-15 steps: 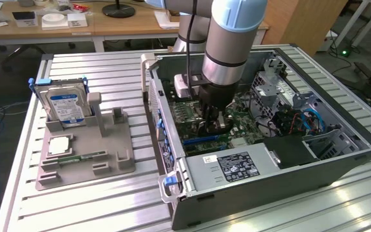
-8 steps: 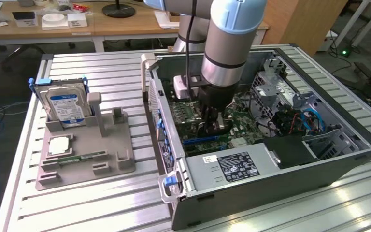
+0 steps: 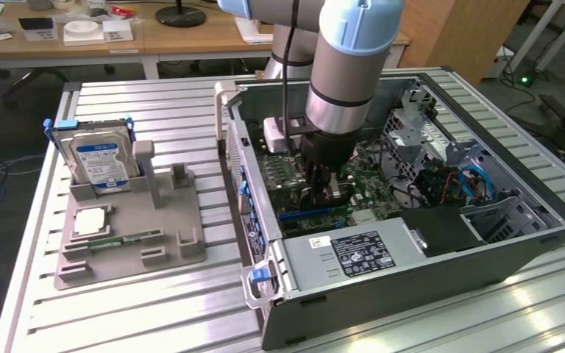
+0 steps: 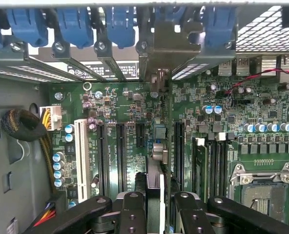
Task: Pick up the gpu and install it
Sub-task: 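Insert the gpu into the slot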
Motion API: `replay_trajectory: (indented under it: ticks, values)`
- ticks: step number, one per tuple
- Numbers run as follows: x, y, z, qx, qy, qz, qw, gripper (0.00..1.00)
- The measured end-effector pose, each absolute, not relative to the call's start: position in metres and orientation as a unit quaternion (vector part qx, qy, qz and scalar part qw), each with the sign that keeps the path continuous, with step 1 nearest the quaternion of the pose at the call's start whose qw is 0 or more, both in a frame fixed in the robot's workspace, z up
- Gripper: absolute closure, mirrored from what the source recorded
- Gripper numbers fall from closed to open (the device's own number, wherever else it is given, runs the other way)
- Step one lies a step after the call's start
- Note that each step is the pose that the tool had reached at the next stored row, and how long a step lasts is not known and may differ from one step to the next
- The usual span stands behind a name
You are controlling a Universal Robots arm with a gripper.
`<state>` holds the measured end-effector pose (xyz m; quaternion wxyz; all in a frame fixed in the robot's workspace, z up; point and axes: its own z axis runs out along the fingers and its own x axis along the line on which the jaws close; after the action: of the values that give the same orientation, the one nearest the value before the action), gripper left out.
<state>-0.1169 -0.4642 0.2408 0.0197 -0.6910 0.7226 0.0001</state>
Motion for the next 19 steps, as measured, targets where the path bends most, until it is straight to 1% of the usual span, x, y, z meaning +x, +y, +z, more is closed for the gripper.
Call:
replay_trajectory:
  ticks: [19]
  values:
    - [-0.1169,-0.462,0.2394,-0.696,0.718,0.0,0.02,0.73]
